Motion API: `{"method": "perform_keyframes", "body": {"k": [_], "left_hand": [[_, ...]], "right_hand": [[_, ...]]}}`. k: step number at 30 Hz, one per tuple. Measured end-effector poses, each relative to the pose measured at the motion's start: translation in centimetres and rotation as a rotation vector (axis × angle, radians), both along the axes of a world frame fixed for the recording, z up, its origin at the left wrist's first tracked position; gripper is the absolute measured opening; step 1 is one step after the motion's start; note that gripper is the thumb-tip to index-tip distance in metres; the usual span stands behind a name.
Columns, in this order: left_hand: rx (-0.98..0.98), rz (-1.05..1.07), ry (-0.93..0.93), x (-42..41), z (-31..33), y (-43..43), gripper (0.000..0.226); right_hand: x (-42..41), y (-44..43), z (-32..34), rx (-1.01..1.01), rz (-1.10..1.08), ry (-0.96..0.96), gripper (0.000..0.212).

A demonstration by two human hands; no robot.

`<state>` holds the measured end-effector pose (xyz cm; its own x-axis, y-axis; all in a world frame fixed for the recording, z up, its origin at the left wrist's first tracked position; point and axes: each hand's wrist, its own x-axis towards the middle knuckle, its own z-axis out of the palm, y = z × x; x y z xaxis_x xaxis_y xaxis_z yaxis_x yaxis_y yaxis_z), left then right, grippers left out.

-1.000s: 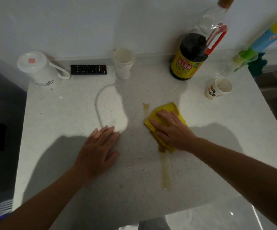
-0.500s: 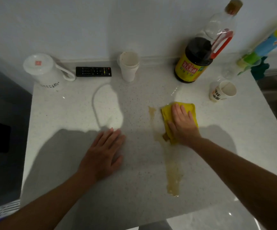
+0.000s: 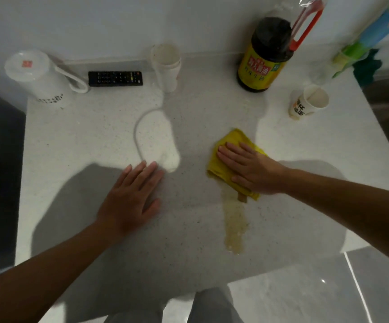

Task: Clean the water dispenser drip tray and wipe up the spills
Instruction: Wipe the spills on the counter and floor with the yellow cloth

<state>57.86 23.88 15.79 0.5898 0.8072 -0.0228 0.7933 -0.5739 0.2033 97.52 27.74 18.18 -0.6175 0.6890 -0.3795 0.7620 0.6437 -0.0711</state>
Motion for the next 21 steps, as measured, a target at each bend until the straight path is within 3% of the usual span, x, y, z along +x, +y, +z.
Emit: {"method": "perform_keyframes", "body": {"k": [4, 9, 14, 17, 21], "left_hand": [[-0.033, 0.005, -0.009, 0.1, 0.2, -0.1, 0.070], [-0.022, -0.010, -0.037, -0.1, -0.2, 0.0, 0.068], [0.005, -0.005, -0.058, 0.0, -0.4, -0.1, 0.068], [0.000, -0.001, -0.043, 0.0, -0.2, -0.2, 0.069], [-0.018, 0.021, -0.049, 0.2, -0.1, -0.1, 0.069]], "right_hand": [[0.2, -8.8, -0.1, 0.086, -0.297, 0.014, 0.069], [-6.3, -18.7, -1.0, 0.123, -0.823, 0.056, 0.071], [-15.3, -18.3, -1.5, 0.136, -1.329, 0.097, 0.074], [-16.9, -14.2, -1.9, 0.138, -1.347, 0.090, 0.075], [-15.5, -7.6, -2.3, 0.174, -1.168, 0.083, 0.075]]}}
